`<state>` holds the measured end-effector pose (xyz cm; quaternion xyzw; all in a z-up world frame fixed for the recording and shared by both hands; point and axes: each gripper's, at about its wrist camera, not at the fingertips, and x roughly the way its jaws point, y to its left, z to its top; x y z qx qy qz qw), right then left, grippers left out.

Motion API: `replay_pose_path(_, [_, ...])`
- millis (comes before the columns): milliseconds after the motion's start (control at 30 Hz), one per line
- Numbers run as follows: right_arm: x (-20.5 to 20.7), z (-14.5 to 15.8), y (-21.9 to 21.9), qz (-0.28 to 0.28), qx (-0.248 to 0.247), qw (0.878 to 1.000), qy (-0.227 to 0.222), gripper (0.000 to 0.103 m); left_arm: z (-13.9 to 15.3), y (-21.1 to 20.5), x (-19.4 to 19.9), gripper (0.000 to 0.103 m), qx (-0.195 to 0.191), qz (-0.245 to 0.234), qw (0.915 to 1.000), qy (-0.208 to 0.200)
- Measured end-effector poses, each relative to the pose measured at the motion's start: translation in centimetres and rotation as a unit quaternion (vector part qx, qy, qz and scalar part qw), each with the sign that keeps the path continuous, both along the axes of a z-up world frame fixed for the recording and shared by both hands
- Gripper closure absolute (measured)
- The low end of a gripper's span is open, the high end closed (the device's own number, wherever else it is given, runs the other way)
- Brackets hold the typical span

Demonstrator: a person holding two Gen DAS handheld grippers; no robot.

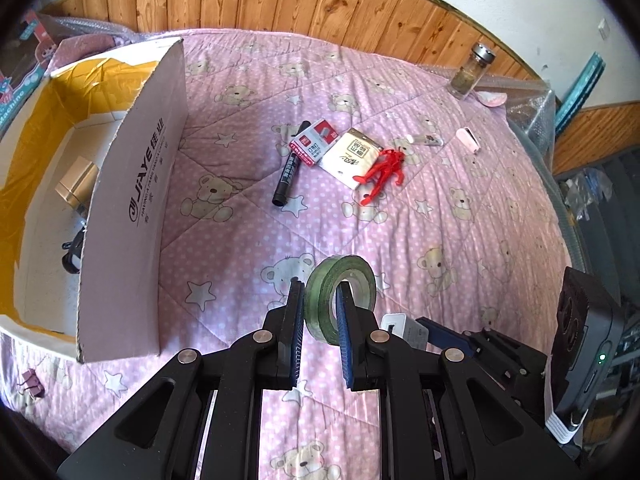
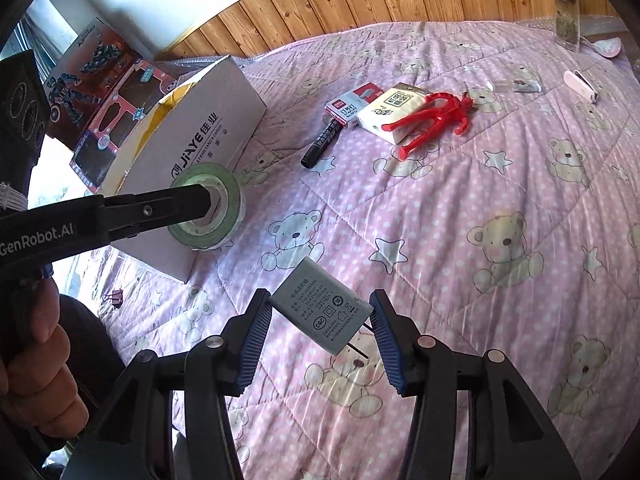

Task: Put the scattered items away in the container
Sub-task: 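Carry the green tape and white charger with both grippers over the box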

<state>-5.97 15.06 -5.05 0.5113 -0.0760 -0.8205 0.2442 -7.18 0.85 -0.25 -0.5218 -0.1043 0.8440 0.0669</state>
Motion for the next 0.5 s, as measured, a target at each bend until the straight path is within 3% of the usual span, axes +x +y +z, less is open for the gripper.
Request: replay_pose_path(500, [3.5, 2.6, -0.4, -0.007, 0.001, 1.0, 0.022, 0.051, 2.4, -1.2, 3.9, 0.086, 0.021, 0.0, 0.9995, 0.023])
